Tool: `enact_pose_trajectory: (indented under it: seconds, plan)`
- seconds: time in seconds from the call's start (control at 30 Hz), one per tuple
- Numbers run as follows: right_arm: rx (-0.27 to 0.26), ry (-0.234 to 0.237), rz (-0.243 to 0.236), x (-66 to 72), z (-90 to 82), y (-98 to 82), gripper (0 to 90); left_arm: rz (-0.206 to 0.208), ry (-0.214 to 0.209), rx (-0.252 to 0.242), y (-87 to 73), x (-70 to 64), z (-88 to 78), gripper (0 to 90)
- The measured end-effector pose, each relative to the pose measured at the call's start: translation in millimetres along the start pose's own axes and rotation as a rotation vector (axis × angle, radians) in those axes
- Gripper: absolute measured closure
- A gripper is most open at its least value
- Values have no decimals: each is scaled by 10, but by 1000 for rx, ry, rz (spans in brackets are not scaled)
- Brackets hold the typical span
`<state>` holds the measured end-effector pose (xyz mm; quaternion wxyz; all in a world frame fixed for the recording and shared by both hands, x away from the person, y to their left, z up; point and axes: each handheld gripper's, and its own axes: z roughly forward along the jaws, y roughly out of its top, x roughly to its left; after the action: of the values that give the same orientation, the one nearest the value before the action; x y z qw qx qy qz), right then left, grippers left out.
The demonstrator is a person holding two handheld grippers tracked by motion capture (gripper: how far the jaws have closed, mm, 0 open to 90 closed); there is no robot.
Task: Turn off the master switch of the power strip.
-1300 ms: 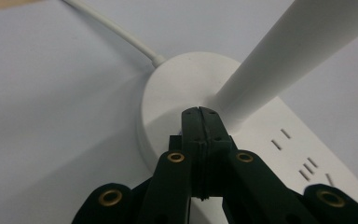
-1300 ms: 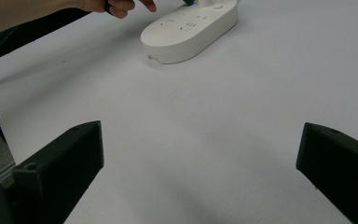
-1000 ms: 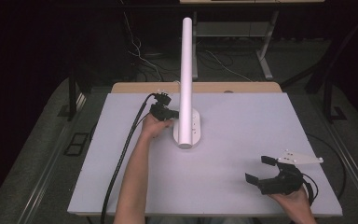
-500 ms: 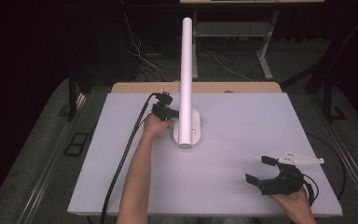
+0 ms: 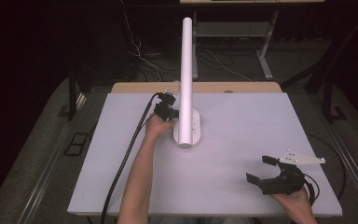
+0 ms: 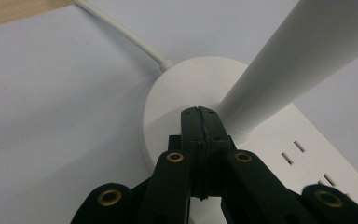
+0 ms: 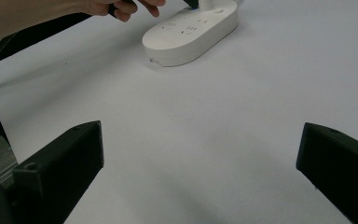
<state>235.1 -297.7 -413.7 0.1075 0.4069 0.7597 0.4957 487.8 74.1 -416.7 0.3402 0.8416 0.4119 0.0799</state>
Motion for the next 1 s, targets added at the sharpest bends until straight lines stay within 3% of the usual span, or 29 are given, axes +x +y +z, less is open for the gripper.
enact_pose_trajectory:
  seconds: [0.07,0.1,0.37,0.47,0.7,0.77,0.87,0.9,0.97,1.0]
  plan:
    - [-1,-1,5,-10,6,0,0,-9,-2,-14,-7,-5,3,900]
    - [-1,-1,5,-10,6,0,0,-33,-14,-62,-12,-7,2,900]
    - [-5,-6,8,-40,2,0,0,-19,-44,-83,-41,9,-13,900]
    - [-4,-5,11,-46,-6,0,0,-18,-53,-115,-22,14,-67,900]
    - [-5,-6,7,-42,-3,0,0,-2,-43,-126,-11,13,-199,900]
    - [-5,-6,8,-41,-1,0,0,-41,-48,-166,-18,1,-226,900]
    - [-4,-5,9,-39,3,2,0,-21,-45,-154,-29,33,-328,900]
    - [-3,-4,9,-39,5,2,0,-48,-43,-184,-33,21,-342,900]
    - [-2,-4,7,-38,7,3,0,-31,-45,-177,-49,53,-423,900]
    - [-2,-3,7,-37,8,3,0,-56,-40,-206,-55,43,-437,900]
